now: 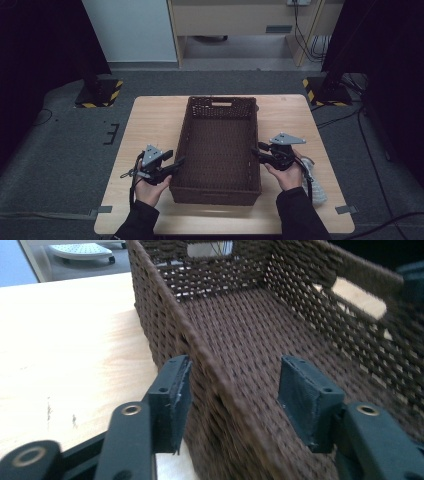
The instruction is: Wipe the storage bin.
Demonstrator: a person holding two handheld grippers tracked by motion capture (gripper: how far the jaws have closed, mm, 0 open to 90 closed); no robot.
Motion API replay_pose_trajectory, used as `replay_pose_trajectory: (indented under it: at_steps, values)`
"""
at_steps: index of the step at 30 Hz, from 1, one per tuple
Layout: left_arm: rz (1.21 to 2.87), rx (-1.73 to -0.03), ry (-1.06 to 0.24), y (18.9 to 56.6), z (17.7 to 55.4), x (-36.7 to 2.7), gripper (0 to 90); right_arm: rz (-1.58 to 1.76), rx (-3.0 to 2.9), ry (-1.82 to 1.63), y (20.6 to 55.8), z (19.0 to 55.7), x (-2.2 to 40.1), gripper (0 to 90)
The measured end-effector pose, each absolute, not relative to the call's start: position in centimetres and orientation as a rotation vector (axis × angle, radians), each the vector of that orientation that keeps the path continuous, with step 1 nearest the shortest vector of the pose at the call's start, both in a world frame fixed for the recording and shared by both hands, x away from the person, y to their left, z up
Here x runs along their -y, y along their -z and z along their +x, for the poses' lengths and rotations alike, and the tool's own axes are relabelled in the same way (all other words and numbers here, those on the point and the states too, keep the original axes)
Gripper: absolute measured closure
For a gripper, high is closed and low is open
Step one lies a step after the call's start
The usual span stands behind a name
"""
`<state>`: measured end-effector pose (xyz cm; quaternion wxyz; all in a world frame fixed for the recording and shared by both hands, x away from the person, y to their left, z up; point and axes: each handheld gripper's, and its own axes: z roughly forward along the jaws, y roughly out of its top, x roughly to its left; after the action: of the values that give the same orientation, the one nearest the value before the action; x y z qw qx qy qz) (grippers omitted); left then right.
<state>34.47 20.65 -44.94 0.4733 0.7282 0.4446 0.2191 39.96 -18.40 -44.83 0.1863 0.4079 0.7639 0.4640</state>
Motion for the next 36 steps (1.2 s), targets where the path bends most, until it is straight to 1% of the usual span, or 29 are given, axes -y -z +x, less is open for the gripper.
replay_pose_trajectory:
  at_steps: [4, 13, 16, 18, 23, 26, 28, 29, 32, 36]
  values:
    - [1.809, -1.093, -0.535, 45.3, 33.4, -20.7, 48.8, 1.137, -2.148, -1.294, 44.8, 39.9, 18.3, 61.0]
    - [1.820, -1.098, -0.481, 45.8, 32.8, -21.1, 64.4, 1.130, -2.151, -1.264, 44.6, 39.3, 18.0, 60.9]
    - [1.814, -1.103, -0.475, 45.8, 32.9, -21.3, 66.0, 1.113, -2.161, -1.265, 44.4, 39.2, 17.9, 61.1]
    - [1.816, -1.102, -0.472, 45.7, 33.0, -21.5, 66.5, 1.115, -2.117, -1.289, 44.3, 39.3, 18.0, 58.2]
    - [1.815, -1.091, -0.452, 45.8, 33.4, -22.1, 66.9, 1.165, -2.069, -1.291, 44.1, 40.4, 17.9, 55.8]
    - [1.804, -1.099, -0.447, 45.9, 33.6, -22.3, 64.9, 1.178, -2.071, -1.284, 44.4, 41.1, 17.6, 55.8]
    - [1.796, -1.102, -0.459, 45.9, 33.6, -22.4, 61.4, 1.172, -2.085, -1.264, 44.7, 41.4, 17.2, 56.2]
    - [1.801, -1.099, -0.474, 45.9, 33.5, -22.3, 60.2, 1.168, -2.077, -1.253, 44.7, 41.4, 17.2, 58.6]
    - [1.801, -1.104, -0.520, 45.7, 33.2, -22.2, 52.6, 1.176, -2.084, -1.252, 44.9, 41.3, 17.4, 61.3]
    - [1.775, -1.111, -0.522, 45.2, 32.2, -22.3, 46.7, 1.186, -2.072, -1.282, 45.1, 41.1, 17.6, 62.6]
